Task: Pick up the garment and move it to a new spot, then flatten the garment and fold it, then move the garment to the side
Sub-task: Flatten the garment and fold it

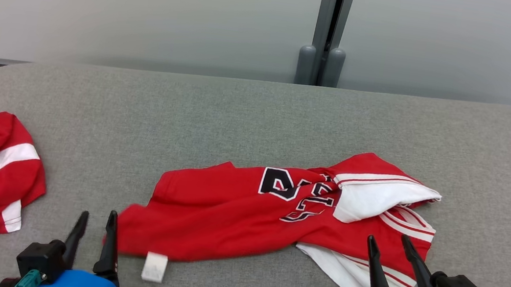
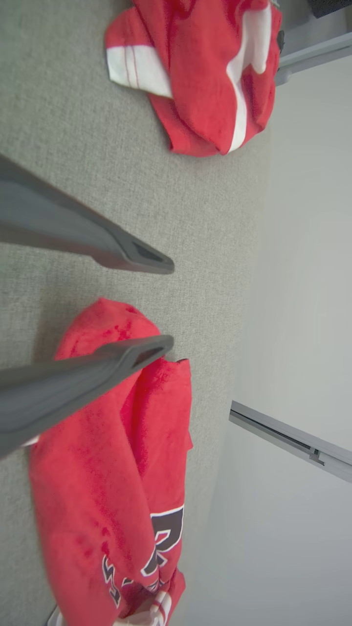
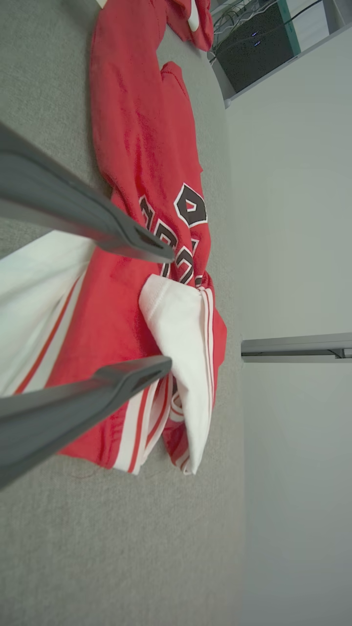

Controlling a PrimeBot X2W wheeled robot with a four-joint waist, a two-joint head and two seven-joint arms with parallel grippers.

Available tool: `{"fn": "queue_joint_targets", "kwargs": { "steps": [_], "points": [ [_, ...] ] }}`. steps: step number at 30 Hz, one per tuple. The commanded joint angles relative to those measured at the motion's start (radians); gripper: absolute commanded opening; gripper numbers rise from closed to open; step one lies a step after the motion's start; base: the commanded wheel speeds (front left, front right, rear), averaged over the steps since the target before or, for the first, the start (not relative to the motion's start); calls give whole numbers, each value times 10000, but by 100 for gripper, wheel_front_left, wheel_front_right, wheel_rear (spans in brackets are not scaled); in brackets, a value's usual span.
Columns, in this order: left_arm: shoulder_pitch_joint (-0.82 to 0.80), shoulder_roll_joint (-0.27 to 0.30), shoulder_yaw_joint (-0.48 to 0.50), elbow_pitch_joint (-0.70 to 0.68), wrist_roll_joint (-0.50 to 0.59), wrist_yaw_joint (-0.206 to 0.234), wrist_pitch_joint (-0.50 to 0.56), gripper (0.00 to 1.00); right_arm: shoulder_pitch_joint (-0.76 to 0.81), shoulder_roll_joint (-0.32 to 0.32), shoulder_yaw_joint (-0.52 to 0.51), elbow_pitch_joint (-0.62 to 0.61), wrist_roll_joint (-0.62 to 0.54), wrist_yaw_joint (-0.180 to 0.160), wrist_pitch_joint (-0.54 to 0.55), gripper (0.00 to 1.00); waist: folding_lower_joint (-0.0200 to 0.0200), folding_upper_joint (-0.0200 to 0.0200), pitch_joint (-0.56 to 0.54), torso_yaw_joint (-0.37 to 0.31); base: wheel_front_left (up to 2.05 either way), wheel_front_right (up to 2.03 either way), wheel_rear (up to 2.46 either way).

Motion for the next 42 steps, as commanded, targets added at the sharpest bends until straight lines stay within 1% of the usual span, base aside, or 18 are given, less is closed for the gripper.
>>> {"fn": "queue_joint_targets", "kwargs": {
  "steps": [1,5,9,15,23,26,30,33,38,42],
  "points": [
    [67,0,87,-104,122,-39,-4,100,140,-18,13,-56,31,-3,-4,100,0,0,-52,-50,0,0,0],
    [472,-64,343,-562,914,-89,-4,100,257,-18,155,-203,200,-3,-4,100,0,0,-283,-188,0,0,0],
    [921,-84,226,-680,1498,-156,-2,100,445,-18,194,-244,275,-3,-4,100,0,0,-518,-270,0,0,0],
    [1381,-133,254,-682,1742,-209,-4,100,652,-18,92,-158,252,-3,-4,100,0,0,-668,-288,0,0,0],
    [1216,-198,291,-588,1782,-251,-4,100,686,-17,39,-172,141,-3,-4,100,0,0,-656,-241,0,0,0],
    [1193,-215,242,-541,1748,-252,-4,100,793,-17,70,252,64,-3,-4,100,0,0,-600,-218,0,0,0],
    [1328,-228,123,-417,1660,-260,-2,100,794,-18,145,1545,14,-3,-5,100,0,0,-536,-168,0,0,0],
    [1332,-227,80,-353,1605,-236,-4,100,645,-16,201,2221,13,-3,-4,100,0,0,-466,-126,0,0,0],
    [1196,-223,-43,-365,1518,-236,-4,100,408,-16,342,2493,-127,-3,-4,100,0,0,-302,-52,0,0,0],
    [1093,-141,-127,-363,1480,-237,-4,100,287,-16,386,2627,14,-3,-4,100,0,0,-219,9,0,0,0]
  ]
}}
